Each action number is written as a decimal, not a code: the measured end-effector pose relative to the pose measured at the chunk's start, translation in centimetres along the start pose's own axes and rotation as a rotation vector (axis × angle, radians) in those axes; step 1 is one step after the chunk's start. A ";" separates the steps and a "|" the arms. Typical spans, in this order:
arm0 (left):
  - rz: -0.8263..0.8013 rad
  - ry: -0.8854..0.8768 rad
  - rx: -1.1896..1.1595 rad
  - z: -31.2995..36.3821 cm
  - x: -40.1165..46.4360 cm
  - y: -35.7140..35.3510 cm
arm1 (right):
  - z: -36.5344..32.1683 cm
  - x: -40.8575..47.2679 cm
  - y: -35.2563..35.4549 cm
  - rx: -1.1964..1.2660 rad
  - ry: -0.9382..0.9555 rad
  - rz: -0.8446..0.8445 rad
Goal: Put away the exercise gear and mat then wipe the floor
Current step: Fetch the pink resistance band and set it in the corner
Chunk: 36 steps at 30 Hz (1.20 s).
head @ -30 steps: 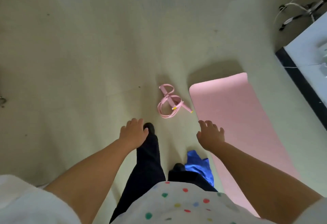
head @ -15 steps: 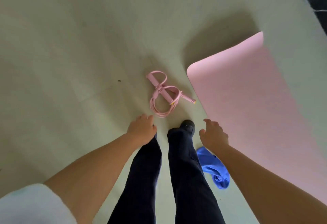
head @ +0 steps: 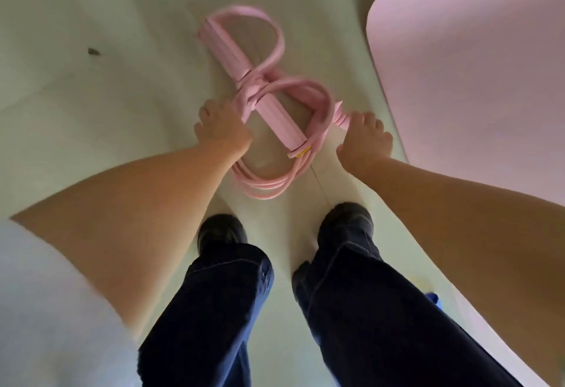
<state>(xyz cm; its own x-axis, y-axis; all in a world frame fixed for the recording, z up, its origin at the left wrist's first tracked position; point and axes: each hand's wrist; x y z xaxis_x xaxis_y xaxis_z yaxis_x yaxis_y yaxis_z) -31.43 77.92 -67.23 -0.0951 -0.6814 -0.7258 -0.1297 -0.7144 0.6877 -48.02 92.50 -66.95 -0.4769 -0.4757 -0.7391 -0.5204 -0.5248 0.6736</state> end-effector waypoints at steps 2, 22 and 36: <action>-0.021 -0.024 -0.024 -0.5 2.5 -1.4 | 0.9 1.9 -1.1 0.004 -0.012 -0.004; -0.093 -0.537 -0.104 0.6 -29.6 25.8 | 7.2 -35.9 23.3 0.448 -0.008 -0.141; -0.005 -0.959 0.130 4.5 -52.2 36.6 | 11.8 -61.2 26.9 0.814 -0.355 0.288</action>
<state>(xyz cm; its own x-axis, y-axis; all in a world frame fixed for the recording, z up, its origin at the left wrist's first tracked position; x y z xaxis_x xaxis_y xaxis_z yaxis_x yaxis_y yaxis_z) -35.63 88.09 -4.28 -0.8521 -0.2173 -0.4760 -0.2349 -0.6541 0.7190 -41.22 115.79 -3.57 -0.7833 -0.1967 -0.5897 -0.6206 0.3005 0.7242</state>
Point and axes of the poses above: each hand's wrist, its own x-axis towards the middle knuckle, its own y-axis out of the back of the hand, z = x × y, and after that the axes turned 3 degrees about y, right-handed
